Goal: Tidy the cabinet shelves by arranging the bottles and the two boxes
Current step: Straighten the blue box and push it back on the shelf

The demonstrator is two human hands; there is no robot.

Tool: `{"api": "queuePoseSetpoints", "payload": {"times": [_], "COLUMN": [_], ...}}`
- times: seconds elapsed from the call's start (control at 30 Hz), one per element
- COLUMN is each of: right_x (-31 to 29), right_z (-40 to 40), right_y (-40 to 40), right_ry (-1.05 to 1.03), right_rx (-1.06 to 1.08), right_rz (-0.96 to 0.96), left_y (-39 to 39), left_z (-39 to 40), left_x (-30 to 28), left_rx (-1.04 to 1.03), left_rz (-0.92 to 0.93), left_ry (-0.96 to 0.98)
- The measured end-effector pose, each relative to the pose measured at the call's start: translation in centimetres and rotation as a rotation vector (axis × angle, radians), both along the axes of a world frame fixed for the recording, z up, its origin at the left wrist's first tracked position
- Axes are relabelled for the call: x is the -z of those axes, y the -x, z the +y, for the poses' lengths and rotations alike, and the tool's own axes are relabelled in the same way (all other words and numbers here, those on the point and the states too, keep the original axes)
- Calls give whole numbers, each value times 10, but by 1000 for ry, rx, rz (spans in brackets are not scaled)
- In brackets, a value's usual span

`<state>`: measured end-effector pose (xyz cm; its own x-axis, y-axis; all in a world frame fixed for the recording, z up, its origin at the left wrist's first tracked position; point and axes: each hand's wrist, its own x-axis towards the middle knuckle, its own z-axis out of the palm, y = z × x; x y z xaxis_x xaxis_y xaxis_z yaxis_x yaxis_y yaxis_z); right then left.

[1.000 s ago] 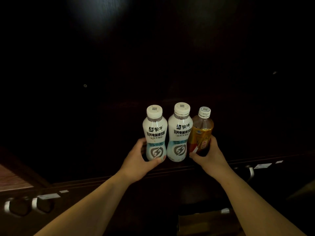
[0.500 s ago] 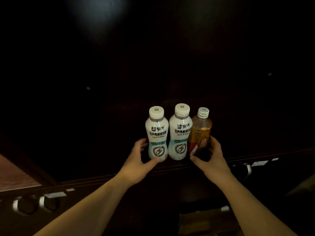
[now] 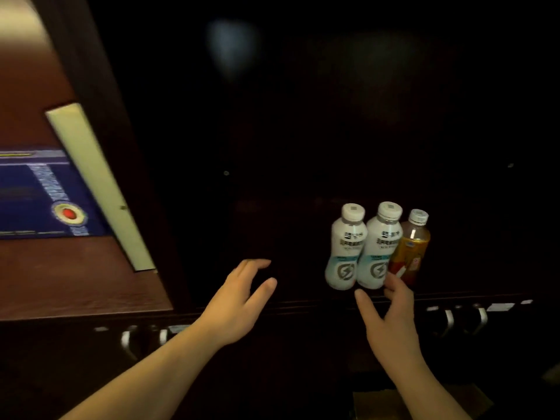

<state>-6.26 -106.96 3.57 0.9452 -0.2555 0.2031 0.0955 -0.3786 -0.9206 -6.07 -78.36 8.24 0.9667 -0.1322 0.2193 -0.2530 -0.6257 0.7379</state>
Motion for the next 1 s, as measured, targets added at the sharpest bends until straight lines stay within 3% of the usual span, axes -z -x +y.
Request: {"api": "queuePoseSetpoints", "payload": {"times": [0.23,0.6,0.8,1.0], "right_x": [-42,-105,-129,-128], "right_z": [199,468,553,616], "right_y": [58,88,64,-15], "right_ry": [-17,28,21,-12], "right_rx": [-248,-401,-457,-465], "right_rz": [-110,-233,-218,-203], "left_y": [87,167,161,107], "left_z": [169,423,519,595], "left_x": [-44,-107,-121,-116], "left_rx": [-114,-363,-502,-602], "left_rz": [-61,-124,-134,-138], "left_ry": [170,112,215,400]}}
